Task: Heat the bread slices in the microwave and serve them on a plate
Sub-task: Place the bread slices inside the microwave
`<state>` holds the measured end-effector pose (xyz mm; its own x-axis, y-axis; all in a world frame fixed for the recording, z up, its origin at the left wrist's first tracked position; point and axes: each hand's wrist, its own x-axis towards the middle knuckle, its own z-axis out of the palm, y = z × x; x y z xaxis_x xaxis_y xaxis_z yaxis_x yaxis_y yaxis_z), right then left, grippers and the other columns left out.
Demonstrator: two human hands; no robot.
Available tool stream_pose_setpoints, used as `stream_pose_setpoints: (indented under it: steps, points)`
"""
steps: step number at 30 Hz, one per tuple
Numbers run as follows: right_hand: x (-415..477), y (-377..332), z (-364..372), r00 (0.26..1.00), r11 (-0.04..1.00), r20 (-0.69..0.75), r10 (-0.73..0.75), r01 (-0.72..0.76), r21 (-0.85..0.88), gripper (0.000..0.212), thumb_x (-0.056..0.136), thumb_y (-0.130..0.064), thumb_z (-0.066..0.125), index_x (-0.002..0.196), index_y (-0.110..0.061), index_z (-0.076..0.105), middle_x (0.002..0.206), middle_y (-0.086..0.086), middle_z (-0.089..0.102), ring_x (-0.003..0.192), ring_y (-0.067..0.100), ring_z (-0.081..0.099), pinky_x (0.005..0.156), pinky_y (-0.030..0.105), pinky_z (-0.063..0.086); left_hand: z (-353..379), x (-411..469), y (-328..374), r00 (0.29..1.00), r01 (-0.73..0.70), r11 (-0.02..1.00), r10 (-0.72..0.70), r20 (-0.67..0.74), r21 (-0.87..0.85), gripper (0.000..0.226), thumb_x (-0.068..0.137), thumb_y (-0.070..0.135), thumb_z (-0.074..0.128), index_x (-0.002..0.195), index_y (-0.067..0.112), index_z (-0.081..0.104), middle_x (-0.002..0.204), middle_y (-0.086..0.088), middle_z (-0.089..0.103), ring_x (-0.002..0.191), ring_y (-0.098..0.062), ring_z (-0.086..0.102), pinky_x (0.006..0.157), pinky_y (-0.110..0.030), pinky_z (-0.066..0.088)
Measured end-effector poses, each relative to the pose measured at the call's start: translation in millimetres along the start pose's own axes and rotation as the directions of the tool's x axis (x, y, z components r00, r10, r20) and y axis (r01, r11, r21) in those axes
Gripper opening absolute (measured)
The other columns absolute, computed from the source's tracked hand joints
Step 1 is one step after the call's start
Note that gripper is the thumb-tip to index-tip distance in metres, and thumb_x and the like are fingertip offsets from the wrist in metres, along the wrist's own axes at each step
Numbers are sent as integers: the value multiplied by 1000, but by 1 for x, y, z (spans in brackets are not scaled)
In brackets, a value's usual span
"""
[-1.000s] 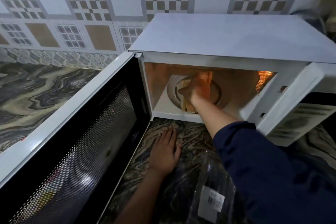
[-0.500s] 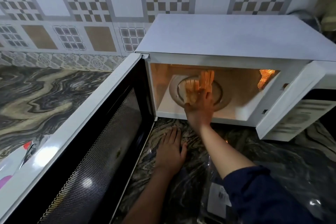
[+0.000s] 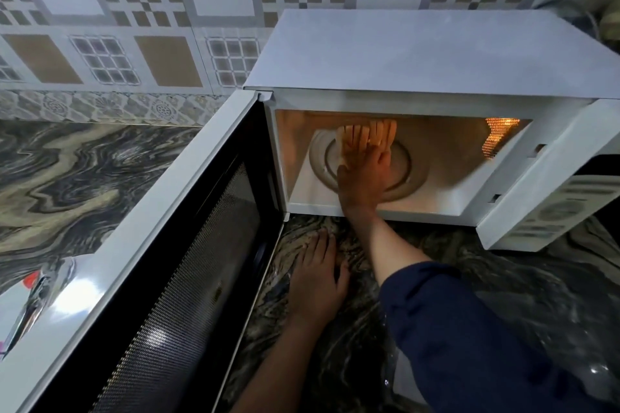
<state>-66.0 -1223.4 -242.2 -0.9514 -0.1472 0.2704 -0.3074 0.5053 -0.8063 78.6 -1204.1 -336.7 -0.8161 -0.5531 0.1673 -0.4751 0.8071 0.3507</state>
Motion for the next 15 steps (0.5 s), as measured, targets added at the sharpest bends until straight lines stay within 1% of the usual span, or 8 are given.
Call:
stream_pose_setpoints:
  steps: [2,4,6,7,11,12,14,15]
  points:
    - [2,-3,4,999,999,6,34,-34,20,73,75,-18,64,141,-2,34,142,22,37,126,39,39,104,43,35,0,0,0,1000,-7,1000,7,-17,-19,59,87,42,36,136,12,47,141,-6,49,134,-21,43,111,-36,24]
    - [4,-4,8,998,998,13,57,-56,-26,73,77,-25,59,140,-1,33,141,23,37,127,39,37,104,41,30,0,0,0,1000,-14,999,13,-24,-50,62,88,44,32,140,12,41,146,-6,42,139,-20,35,113,-34,14]
    - [8,-4,10,996,994,11,84,-83,-64,71,76,-22,61,138,-2,34,141,22,36,128,37,36,106,40,28,-1,0,1,1000,-14,997,13,-15,-73,65,87,45,27,143,13,36,150,-5,36,142,-18,28,114,-31,8]
    - [10,-5,10,996,994,9,88,-87,-70,70,76,-20,62,138,-2,34,141,21,36,128,37,36,106,41,28,-2,0,1,1000,-16,997,15,-14,-75,65,87,45,27,143,14,36,150,-5,36,142,-18,28,114,-32,8]
    - [14,-6,12,998,997,21,67,-66,-25,70,73,-17,63,136,0,37,137,23,40,125,39,40,105,44,34,-1,0,1,1000,2,996,-3,-10,-88,63,87,45,31,142,16,38,149,-3,38,140,-16,31,114,-34,16]
    - [15,-6,12,999,999,-11,35,-35,-4,71,68,-14,63,133,1,40,135,24,43,123,40,43,103,46,37,-1,0,1,1000,12,996,-14,-15,-87,61,87,44,33,141,16,41,148,-2,40,139,-16,34,113,-34,20]
    - [17,-3,13,994,999,-100,-37,37,-1,74,59,-9,62,130,5,45,132,25,47,120,41,48,100,45,42,-2,0,2,999,26,998,-28,-32,-62,57,85,42,38,134,16,50,141,-2,49,133,-17,44,108,-35,34]
    - [16,-2,12,995,999,-90,-46,46,-11,74,61,-9,62,130,5,44,132,26,47,121,40,47,100,45,41,-2,0,3,999,27,999,-29,-35,-45,56,83,41,40,131,16,54,138,-3,53,129,-17,48,104,-35,39]
